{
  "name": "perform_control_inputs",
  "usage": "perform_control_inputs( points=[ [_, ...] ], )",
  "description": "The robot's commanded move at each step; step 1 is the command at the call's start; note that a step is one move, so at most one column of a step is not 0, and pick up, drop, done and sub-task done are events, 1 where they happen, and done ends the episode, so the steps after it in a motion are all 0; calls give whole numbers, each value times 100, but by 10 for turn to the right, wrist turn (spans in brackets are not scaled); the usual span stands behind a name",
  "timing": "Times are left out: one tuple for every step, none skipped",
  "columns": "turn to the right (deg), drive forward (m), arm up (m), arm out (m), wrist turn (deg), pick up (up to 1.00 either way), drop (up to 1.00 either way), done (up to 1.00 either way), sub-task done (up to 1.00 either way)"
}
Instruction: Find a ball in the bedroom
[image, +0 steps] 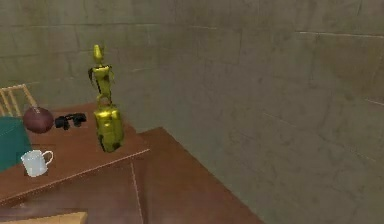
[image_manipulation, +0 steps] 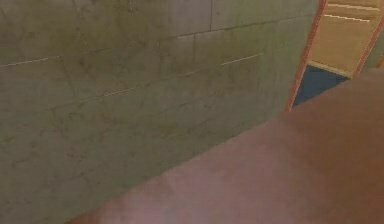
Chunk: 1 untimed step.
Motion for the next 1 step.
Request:
perform_control_inputs(
  points=[
    [90, 0, 0, 0, 0, 0, 0, 0, 0]
  ],
)
